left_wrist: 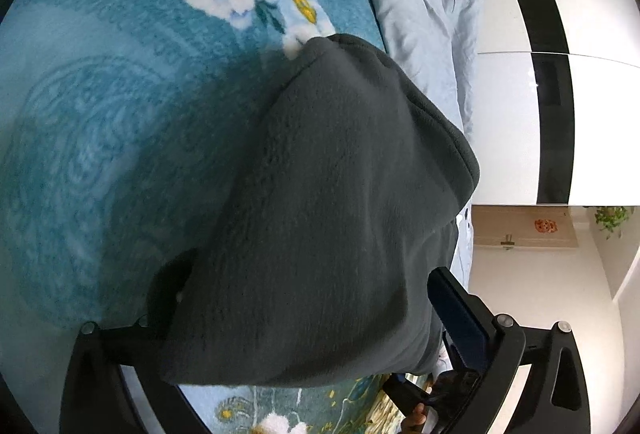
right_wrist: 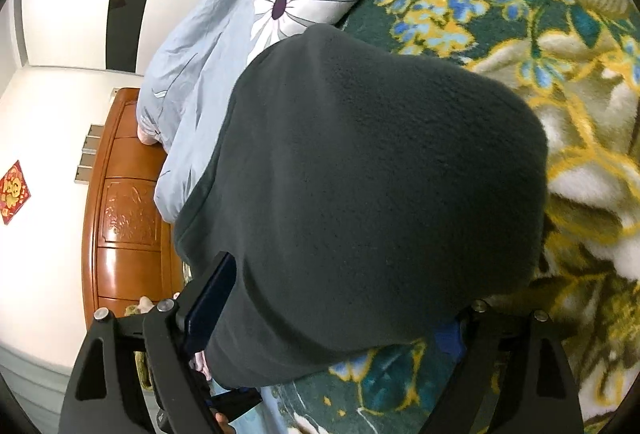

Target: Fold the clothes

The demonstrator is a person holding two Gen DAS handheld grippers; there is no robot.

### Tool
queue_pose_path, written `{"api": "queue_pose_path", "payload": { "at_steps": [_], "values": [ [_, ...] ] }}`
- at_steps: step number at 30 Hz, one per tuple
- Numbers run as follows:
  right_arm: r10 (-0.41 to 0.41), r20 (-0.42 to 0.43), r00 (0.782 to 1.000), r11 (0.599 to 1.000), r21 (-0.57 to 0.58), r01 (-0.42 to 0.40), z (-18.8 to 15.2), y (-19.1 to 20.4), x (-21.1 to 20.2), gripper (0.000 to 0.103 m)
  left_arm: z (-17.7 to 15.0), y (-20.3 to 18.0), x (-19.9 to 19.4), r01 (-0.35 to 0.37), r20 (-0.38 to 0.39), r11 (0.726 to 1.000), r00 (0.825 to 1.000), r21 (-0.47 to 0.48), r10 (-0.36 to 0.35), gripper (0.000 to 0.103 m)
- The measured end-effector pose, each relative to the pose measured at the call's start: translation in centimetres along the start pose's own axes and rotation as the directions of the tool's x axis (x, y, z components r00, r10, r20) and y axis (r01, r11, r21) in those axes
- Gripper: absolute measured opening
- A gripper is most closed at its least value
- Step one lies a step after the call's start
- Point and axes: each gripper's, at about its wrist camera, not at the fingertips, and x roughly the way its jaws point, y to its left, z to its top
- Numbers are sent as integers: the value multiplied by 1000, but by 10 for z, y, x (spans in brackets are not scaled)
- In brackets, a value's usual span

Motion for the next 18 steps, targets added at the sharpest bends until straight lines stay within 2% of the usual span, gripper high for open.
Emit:
{"api": "queue_pose_path", "payload": {
  "at_steps": [4,9,14,18],
  "values": [
    [17,6,1000,1000,-2,-17,-3,-3,-4,90,11,8,-7,31,16,999,999,-37,-30,102],
    [50,36,998,999,18,-51,-9,-13,-12,90,3,14,-14,82,58,996,995,-32,-80,102],
    [85,88,992,995,42,-89,-4,-15,-9,90,3,13,-5,87,70,995,994,-53,-83,102],
    [96,85,992,995,22,-98,5,-10,4,91,7,10,5,90,86,993,993,-72,-84,102]
  ]
}}
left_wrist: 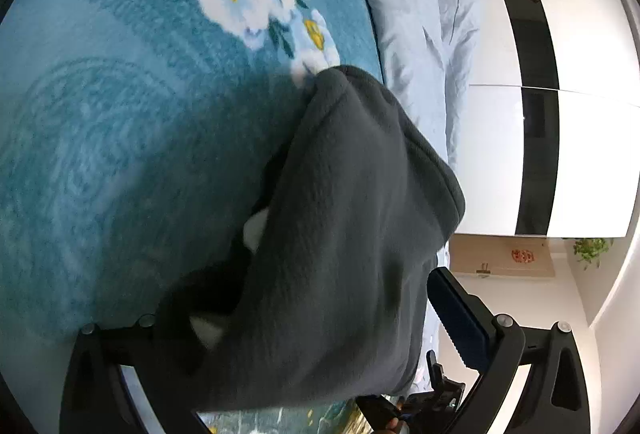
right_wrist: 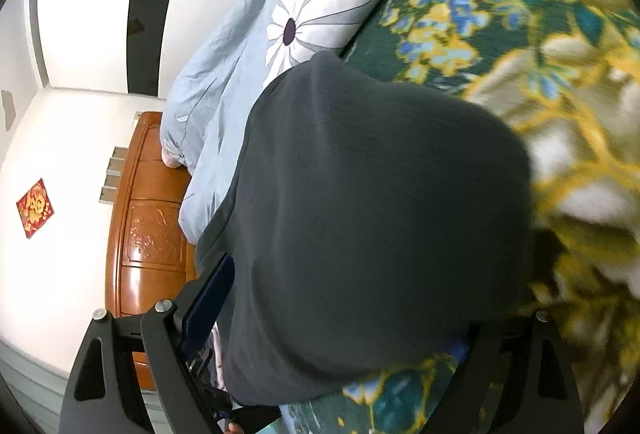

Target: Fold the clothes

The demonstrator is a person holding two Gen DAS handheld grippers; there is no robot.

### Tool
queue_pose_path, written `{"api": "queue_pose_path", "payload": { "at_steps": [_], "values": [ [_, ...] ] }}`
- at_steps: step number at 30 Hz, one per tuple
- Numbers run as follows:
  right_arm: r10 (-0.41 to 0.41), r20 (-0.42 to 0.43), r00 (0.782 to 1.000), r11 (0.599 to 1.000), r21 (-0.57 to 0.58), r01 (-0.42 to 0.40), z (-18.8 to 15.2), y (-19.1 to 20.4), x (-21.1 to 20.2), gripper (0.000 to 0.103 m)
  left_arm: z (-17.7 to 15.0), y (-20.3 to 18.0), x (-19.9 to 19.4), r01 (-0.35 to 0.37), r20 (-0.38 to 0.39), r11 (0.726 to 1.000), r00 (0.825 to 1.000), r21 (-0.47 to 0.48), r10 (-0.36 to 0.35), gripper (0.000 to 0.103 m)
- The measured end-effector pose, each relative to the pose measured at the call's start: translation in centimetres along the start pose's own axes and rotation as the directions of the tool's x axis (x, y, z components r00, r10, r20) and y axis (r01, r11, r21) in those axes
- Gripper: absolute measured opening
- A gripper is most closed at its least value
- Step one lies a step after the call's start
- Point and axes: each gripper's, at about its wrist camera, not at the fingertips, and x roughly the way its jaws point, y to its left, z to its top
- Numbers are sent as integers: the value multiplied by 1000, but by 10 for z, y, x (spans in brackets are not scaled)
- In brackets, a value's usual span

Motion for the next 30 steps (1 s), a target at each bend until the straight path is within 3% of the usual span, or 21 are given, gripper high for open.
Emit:
{"api": "queue_pose_path", "payload": {
  "at_steps": [7,12,15,19,22,24,30],
  "values": [
    [-9,34,999,1000,0,9,11,7,16,91,14,-8,14,-21,13,1000,1000,12,20,102],
    [-27,-30,999,999,-34,26,4,26,18,90,18,-7,15,-64,2,998,998,0,64,85],
    [-73,-33,997,997,-3,73,6,26,19,82,16,-8,16,-99,-7,995,995,4,99,76],
    [-142,-37,989,988,64,144,9,22,20,60,13,-15,17,-154,-12,987,988,44,155,65],
    [-160,-43,986,986,49,162,8,31,14,45,12,-19,16,-174,-12,983,985,52,174,57],
    [-161,-46,986,986,36,163,8,39,9,42,10,-24,15,-189,-10,980,982,68,191,50],
    [-121,-40,992,993,-8,121,6,74,-3,39,6,-46,8,-199,18,971,980,132,199,44]
  ]
}}
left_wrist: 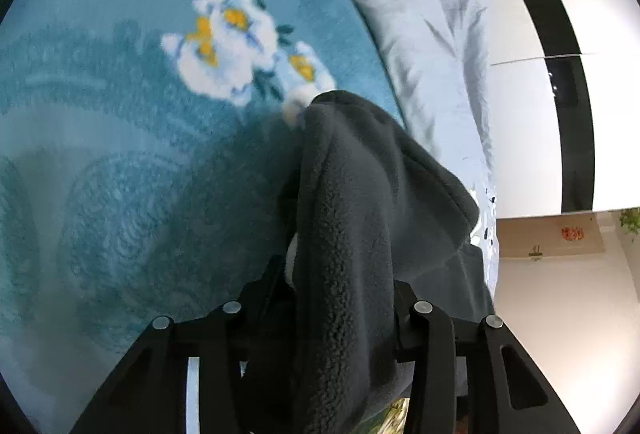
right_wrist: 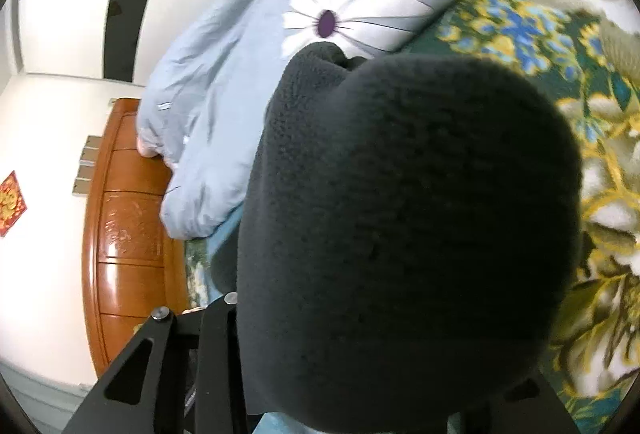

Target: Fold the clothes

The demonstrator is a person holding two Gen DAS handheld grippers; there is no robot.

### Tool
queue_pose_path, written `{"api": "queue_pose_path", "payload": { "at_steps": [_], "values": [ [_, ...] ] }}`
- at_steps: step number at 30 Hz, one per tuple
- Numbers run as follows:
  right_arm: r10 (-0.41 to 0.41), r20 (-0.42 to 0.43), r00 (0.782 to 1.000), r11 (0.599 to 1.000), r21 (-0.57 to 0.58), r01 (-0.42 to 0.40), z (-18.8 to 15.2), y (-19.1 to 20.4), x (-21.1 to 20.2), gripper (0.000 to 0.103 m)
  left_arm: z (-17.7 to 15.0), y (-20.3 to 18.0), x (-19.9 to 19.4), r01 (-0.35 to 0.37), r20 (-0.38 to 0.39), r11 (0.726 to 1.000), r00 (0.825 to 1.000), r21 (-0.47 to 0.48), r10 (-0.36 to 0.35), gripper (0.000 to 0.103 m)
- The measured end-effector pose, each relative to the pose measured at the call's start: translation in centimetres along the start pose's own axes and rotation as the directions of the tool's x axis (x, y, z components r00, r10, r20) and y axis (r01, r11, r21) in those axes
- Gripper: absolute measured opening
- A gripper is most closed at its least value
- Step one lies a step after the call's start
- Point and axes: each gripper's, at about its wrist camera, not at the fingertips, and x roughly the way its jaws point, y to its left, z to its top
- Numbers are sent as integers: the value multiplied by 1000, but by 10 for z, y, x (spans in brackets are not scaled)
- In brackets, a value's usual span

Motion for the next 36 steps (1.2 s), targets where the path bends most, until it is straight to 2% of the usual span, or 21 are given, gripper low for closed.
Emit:
{"api": "queue_pose_path", "payload": {
  "at_steps": [8,12,15,20,24,28,33,36],
  "values": [
    [22,-32,999,996,-88,-24,-10,42,-13,37,6,-9,-22,18,25,999,1000,42,-19,41],
    [33,-50,998,989,-144,-40,-18,66,-15,37,31,2,-40,22,40,999,999,40,-24,39],
    [45,-66,997,980,-189,-57,-24,86,-16,37,28,12,-59,38,54,999,998,30,-40,39],
    [74,-105,992,962,-254,-99,-34,123,-4,37,41,19,-89,62,99,998,993,24,-65,38],
    [87,-161,983,947,-293,-132,-45,156,24,37,61,33,-119,63,156,998,986,7,-63,38],
    [96,-235,967,925,-338,-174,-62,195,70,37,95,58,-146,46,219,998,975,-32,-38,38],
    [143,-306,941,897,-362,-254,-82,237,137,37,143,83,-186,12,310,999,951,-52,4,38],
    [157,-330,931,892,-357,-277,-89,243,173,37,163,96,-194,-20,340,998,940,-56,38,38]
  ]
}}
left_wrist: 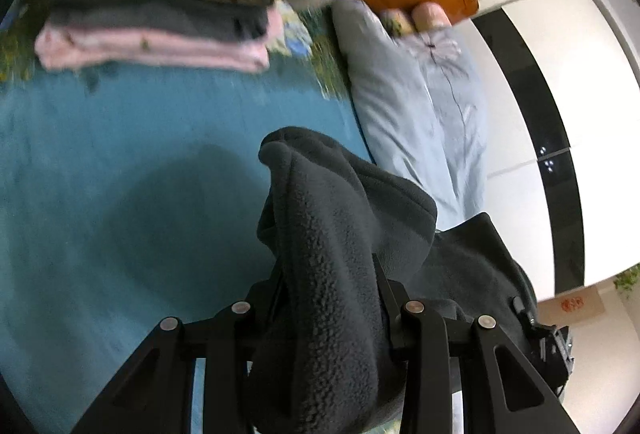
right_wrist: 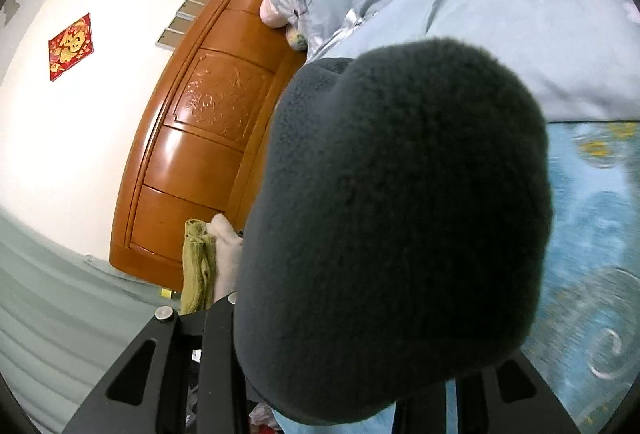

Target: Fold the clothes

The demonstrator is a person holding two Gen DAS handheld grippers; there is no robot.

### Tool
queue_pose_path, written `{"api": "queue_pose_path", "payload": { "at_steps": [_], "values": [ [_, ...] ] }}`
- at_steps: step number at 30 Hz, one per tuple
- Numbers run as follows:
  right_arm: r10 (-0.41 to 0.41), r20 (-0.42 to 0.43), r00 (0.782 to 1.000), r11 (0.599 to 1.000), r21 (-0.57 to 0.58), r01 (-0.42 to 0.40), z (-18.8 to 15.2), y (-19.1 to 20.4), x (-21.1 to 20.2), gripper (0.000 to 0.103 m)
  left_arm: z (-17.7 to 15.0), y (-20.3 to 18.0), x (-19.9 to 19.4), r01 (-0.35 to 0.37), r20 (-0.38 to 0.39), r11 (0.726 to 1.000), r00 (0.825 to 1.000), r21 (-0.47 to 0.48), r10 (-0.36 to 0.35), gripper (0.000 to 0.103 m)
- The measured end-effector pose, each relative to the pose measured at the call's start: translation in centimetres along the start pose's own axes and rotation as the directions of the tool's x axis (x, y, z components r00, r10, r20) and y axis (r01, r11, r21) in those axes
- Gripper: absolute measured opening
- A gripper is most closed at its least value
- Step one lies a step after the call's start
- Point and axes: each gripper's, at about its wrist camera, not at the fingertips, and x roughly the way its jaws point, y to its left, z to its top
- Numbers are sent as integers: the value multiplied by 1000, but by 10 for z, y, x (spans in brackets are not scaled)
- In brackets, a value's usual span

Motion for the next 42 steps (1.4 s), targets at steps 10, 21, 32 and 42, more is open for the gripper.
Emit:
{"api": "queue_pose_path", "payload": {
  "at_steps": [10,21,32,42],
  "values": [
    [-150,-159,976,966,187,179,-42,-112,44,38,-23,72,36,-98,-112,991,990,-93,87,39],
    [-88,-152,984,940,313,133,-76,-155,14,52,-38,100,9,-83,-113,967,992,-242,57,57],
    [-301,27,953,938,190,291,-39,-109,-55,58,-34,50,-53,-144,31,985,989,-100,148,60],
    [-399,-97,912,871,-352,344,-88,-57,-9,62,-79,-9,0,-191,-85,969,975,156,206,64]
  ]
}}
